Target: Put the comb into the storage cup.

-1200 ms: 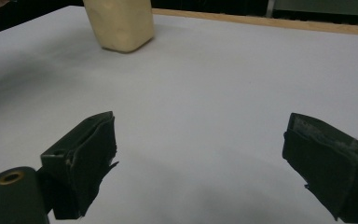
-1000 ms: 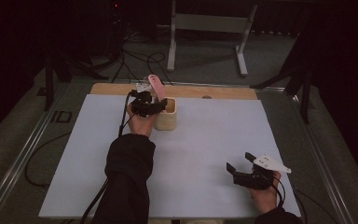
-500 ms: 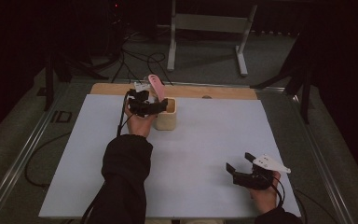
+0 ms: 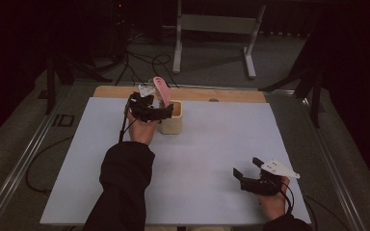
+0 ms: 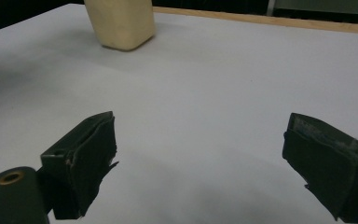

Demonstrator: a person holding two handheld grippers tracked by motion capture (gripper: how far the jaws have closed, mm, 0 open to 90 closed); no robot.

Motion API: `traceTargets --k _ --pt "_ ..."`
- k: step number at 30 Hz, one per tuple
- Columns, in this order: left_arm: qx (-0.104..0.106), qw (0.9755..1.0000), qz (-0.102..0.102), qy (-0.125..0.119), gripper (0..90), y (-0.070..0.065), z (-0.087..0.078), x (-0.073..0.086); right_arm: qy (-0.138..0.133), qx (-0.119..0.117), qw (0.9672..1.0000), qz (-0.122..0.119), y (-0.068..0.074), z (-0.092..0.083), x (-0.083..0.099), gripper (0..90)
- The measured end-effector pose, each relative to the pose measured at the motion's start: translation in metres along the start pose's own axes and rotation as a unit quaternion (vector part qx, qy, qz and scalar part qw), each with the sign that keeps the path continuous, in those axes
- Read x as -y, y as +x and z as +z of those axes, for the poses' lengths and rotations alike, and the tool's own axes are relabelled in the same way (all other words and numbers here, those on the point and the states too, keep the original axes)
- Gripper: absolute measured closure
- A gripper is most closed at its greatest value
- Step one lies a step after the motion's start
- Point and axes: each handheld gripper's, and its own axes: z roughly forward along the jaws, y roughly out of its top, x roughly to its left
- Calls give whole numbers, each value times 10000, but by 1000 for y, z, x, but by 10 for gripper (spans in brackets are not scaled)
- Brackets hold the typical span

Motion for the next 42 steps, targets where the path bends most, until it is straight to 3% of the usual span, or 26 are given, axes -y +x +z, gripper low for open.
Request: traceTargets --k 10,18,25,34,42 --pt "146 9998 127 -8 1 2 -18 6 0 -12 10000 -16 1 2 0 96" --pt "295 9987 422 -33 1 6 -36 13 20 -21 10000 -16 2 2 1 96" --pt "431 9960 779 -31 1 5 -53 23 25 -23 10000 -19 3 3 1 96" --pt "590 9934 978 -129 1 3 -77 42 20 -27 10000 -33 4 3 1 96" --pt "445 9912 1237 -146 1 4 -96 72 24 -33 10000 -69 5 3 0 96"
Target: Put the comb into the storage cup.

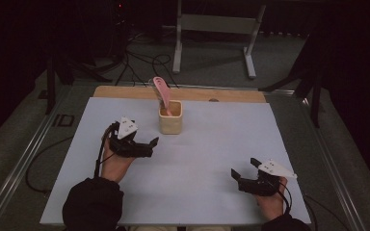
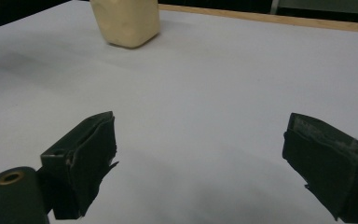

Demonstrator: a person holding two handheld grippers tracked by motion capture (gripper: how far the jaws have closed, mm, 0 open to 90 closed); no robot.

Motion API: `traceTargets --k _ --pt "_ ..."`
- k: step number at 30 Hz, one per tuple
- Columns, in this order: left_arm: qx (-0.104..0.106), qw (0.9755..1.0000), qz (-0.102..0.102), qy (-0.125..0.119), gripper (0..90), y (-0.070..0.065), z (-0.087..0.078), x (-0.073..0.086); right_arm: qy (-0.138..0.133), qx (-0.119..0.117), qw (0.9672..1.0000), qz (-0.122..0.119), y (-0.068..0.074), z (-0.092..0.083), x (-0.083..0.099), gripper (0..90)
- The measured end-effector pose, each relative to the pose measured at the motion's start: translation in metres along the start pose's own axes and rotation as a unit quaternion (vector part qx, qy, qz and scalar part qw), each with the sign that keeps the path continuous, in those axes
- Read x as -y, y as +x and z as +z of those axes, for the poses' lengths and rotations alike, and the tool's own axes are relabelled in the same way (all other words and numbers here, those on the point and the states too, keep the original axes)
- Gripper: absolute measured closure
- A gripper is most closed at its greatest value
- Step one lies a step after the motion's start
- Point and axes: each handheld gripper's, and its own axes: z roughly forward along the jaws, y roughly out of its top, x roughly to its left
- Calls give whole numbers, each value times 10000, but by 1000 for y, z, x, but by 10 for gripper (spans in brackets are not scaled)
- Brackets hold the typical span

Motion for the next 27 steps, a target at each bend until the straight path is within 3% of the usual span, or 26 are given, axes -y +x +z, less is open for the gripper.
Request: traceTargets --k 13,16,27 --pt "-290 9994 -42 204 0 5 -26 58 -13 -31 10000 -10 1 0 0 96" --pt "-308 9991 -134 239 0 7 -31 69 -34 -25 10000 -12 2 -1 0 96" --pt "-482 9979 -441 15 1 9 -55 102 -177 -97 9998 -94 3 -5 -3 96"
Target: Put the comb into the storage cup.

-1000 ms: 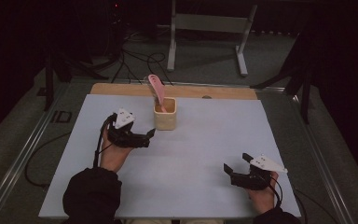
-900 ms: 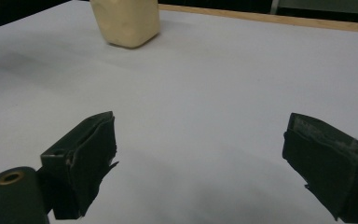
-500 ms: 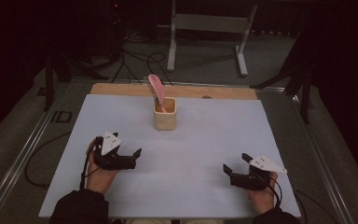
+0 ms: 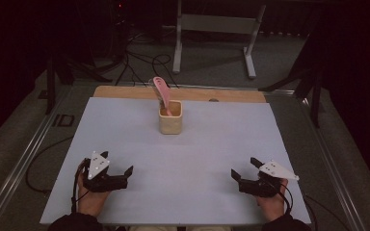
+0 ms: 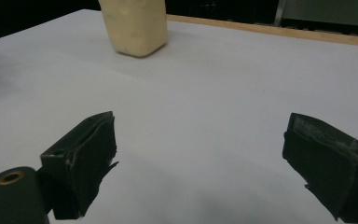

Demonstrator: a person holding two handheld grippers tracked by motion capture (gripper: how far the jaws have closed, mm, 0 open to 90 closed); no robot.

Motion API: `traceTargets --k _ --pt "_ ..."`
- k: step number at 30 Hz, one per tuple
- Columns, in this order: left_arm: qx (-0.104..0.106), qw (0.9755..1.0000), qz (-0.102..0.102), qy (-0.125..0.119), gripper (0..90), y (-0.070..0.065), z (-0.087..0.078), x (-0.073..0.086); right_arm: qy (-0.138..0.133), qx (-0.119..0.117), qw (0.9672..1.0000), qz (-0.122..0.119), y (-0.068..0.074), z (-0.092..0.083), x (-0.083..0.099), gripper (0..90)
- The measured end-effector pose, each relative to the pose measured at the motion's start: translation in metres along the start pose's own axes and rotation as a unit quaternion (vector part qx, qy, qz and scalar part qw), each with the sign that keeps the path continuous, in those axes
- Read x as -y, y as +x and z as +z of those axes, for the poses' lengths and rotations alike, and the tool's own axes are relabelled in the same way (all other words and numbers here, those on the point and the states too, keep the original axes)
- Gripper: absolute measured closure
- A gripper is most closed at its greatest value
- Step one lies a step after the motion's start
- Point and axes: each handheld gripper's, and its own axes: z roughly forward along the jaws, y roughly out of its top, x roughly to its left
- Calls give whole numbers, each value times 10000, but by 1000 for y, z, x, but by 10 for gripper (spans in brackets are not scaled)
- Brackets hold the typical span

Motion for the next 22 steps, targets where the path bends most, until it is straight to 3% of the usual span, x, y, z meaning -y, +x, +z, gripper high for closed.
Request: traceTargets --k 2,9,15,22 --pt "4 9999 -99 -63 1 2 -3 4 -13 -28 10000 -37 0 -2 0 96" --pt "-133 9995 -77 -268 1 7 -18 13 -199 -90 9997 -137 1 -9 -2 96" --pt "-305 9982 -160 -491 1 13 -29 14 -128 -121 9995 -280 8 -11 3 96" --pt "-351 9985 -67 -421 1 13 -27 16 -117 -130 9994 -314 9 -12 4 96"
